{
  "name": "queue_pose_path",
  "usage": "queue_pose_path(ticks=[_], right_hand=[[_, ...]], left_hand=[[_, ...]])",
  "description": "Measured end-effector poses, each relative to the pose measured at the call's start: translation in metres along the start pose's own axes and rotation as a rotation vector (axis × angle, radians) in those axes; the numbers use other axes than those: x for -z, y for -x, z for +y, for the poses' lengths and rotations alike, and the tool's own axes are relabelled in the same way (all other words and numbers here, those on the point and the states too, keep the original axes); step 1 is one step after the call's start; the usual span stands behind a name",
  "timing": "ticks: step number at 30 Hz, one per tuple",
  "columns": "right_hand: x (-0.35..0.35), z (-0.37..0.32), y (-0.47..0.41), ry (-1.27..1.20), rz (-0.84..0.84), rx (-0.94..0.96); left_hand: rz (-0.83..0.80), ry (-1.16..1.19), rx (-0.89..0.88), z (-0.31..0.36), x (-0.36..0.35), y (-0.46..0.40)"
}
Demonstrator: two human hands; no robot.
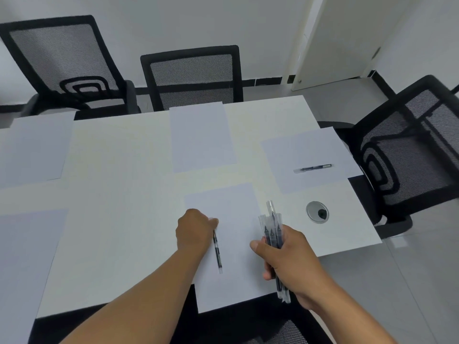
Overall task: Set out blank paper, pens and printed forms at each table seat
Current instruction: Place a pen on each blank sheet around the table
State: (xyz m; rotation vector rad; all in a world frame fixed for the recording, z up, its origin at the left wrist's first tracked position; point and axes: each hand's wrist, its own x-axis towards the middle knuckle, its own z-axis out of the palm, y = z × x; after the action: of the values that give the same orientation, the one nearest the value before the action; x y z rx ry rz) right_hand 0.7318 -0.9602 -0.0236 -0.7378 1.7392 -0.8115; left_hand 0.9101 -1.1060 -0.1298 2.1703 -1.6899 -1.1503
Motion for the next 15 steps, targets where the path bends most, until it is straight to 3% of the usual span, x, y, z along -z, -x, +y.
queue_pose_path(ticks=[15], right_hand=[[0.002,-0.018,0.013,0.038,-0.039,0.021]], left_hand=[[-0.004,0.077,-0.004,0.008,0.017,0.02]])
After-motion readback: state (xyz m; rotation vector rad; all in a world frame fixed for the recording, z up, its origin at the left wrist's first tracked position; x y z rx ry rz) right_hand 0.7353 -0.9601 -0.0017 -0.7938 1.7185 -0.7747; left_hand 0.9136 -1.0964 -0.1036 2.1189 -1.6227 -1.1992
